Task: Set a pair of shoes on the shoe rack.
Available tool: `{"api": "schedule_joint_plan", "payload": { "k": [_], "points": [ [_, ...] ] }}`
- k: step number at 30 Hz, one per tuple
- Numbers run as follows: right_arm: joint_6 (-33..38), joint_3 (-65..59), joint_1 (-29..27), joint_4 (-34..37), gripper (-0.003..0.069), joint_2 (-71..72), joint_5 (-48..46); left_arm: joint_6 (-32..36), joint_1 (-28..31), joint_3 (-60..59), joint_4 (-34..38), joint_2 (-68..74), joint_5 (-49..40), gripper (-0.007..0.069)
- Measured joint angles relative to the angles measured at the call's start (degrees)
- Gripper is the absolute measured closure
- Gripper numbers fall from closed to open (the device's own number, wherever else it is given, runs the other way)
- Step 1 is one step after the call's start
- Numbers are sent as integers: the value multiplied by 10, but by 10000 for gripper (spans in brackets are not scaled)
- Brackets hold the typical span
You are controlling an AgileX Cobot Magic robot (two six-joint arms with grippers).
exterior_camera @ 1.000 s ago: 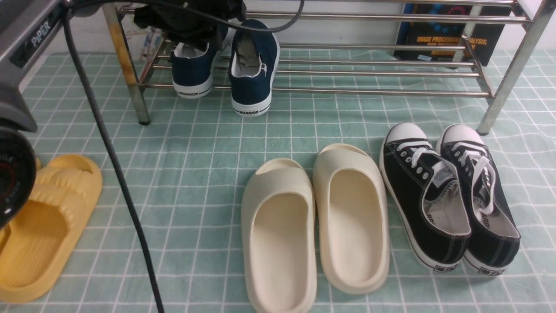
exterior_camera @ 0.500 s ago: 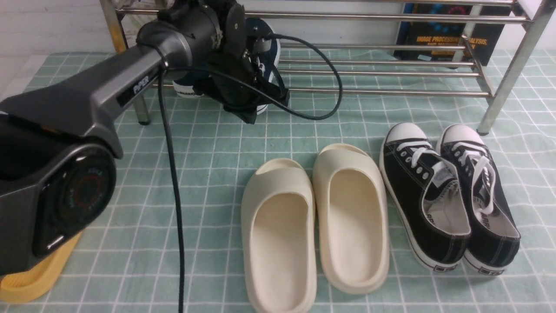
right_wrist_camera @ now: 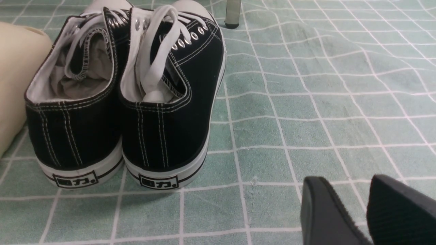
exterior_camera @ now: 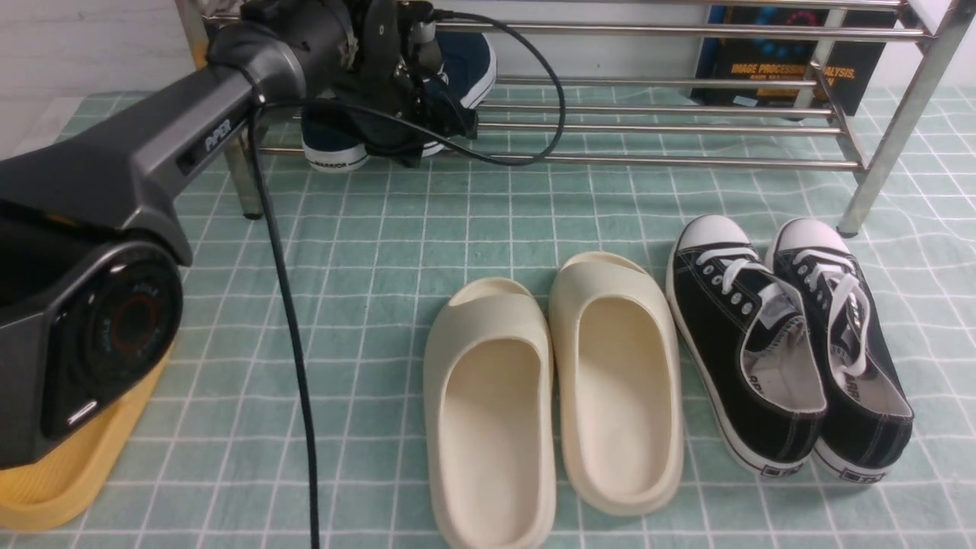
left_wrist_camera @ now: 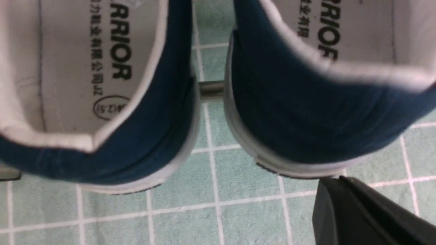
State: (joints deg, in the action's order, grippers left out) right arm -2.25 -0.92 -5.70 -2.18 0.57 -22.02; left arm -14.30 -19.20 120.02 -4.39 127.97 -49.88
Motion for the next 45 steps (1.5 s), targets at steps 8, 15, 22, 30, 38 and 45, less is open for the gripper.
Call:
{"api": "schedule_joint_plan", "payload": {
  "k": [8,15,22,30,38,45],
  "points": [
    [0,0,0,0,419,0,0,4,0,0,1,-96,-101,439],
    [0,0,0,0,419,0,0,18,0,2,-14,-289,-213,408],
    [0,0,0,0,419,0,0,16,0,-80,-44,-517,-218,466],
    [0,0,0,0,419,0,0,-56,0,-459,-48,-837,-184,590],
    [-1,0,0,0,419,0,0,-159,0,-712,-52,-1090,-100,638],
    [-1,0,0,0,419,0,0,-170,0,-791,-53,-1220,-89,638]
  ]
}}
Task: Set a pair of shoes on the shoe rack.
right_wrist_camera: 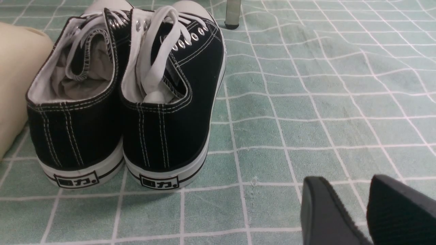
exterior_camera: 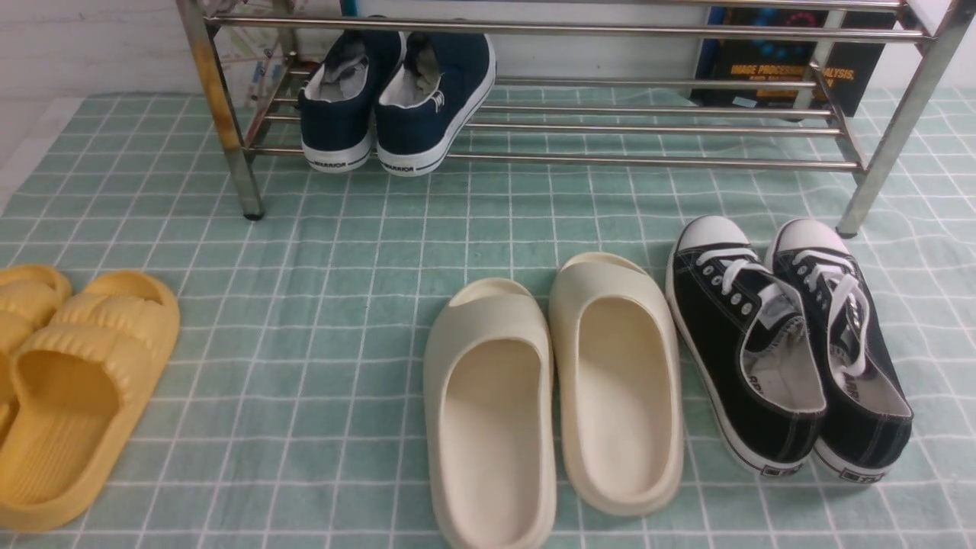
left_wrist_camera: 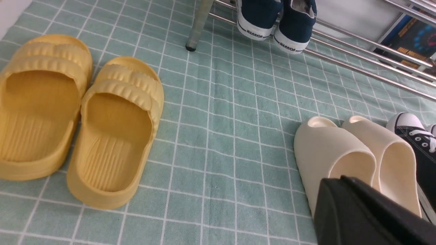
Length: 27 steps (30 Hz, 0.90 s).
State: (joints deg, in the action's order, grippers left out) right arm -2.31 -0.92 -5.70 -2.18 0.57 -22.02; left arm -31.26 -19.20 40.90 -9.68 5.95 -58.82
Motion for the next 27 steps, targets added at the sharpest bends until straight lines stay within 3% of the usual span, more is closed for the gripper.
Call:
{"api": "schedule_joint_plan", "payload": {
  "k": [13,16,21,27],
  "points": [
    [0,0,0,0,419,0,0,-1,0,-147,-11,-51,98,638],
    [0,0,0,0,419,0,0,5,4,-202,-15,-52,190,638],
    [-1,0,0,0,419,0,0,119,100,-315,59,-52,378,638],
    [-1,0,0,0,419,0,0,238,196,-391,112,-54,446,638]
  ]
}}
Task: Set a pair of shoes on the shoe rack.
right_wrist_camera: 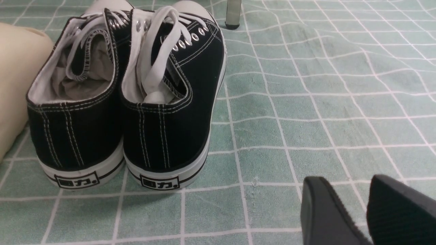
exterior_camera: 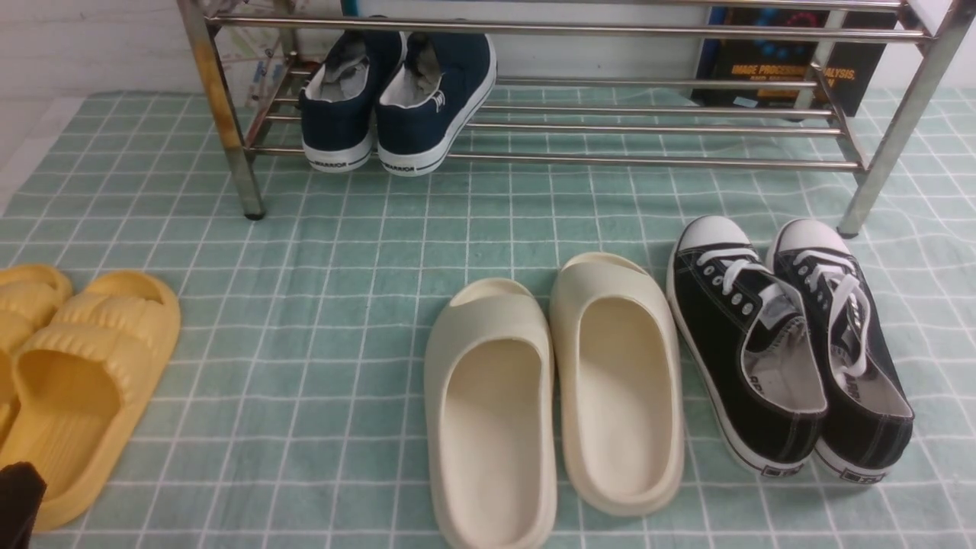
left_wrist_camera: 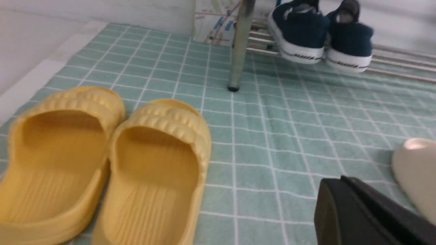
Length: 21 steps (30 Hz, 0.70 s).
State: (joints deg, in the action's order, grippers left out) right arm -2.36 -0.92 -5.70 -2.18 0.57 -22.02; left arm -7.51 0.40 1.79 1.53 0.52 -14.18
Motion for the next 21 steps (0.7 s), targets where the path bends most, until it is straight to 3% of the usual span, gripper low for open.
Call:
{"api": "schedule_joint_plan", "payload": {
  "k": [21],
  "points": [
    [1,0,0,0,419,0,0,29,48,-35,-10,-11,-74,638]
  ]
}}
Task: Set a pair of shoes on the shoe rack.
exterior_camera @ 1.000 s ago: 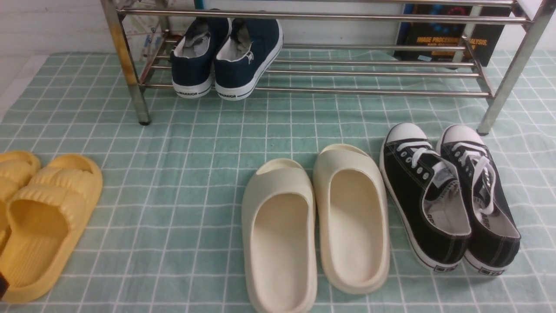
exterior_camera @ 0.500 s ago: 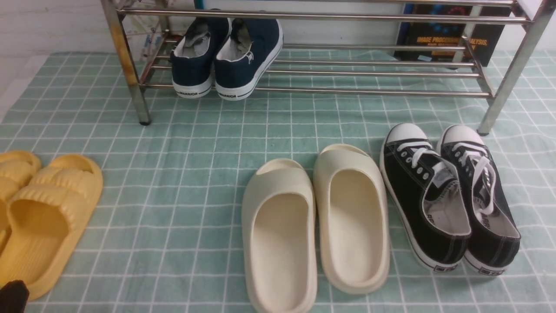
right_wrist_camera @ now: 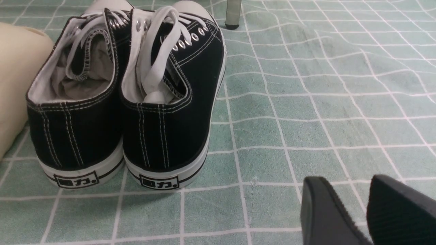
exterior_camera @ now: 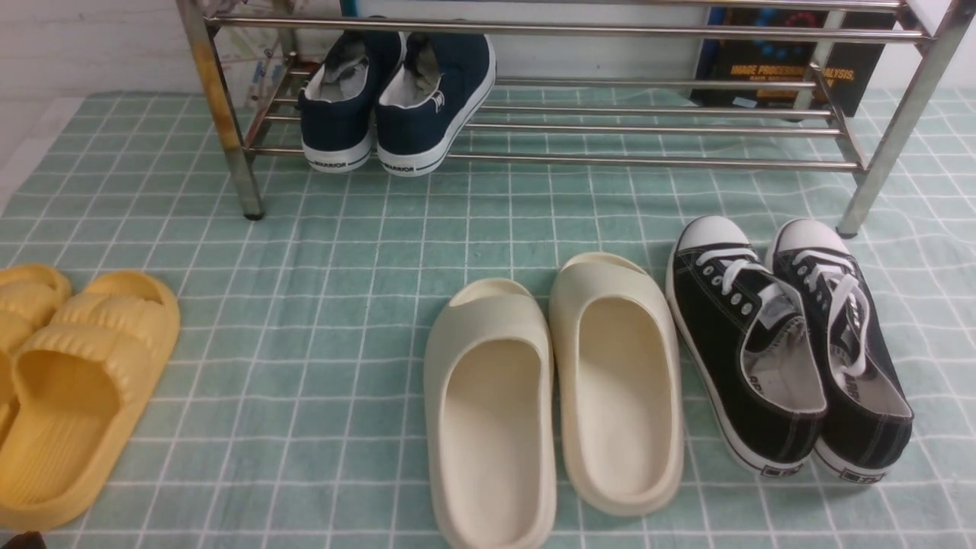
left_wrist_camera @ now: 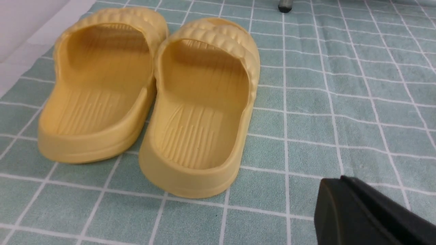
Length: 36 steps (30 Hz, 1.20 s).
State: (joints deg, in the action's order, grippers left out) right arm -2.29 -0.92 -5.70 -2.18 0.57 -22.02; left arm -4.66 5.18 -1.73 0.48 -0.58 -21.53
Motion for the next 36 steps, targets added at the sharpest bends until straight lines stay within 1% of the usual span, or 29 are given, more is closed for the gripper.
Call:
{"api": "schedule_joint_plan", "payload": {
  "k": [5,10,36],
  "points": [
    [0,0,0,0,419,0,0,0,-3,0,0,0,0,638],
    [0,0,0,0,419,0,0,0,-34,0,0,0,0,638],
    [0,0,0,0,419,0,0,0,-34,0,1,0,0,638]
  ]
}}
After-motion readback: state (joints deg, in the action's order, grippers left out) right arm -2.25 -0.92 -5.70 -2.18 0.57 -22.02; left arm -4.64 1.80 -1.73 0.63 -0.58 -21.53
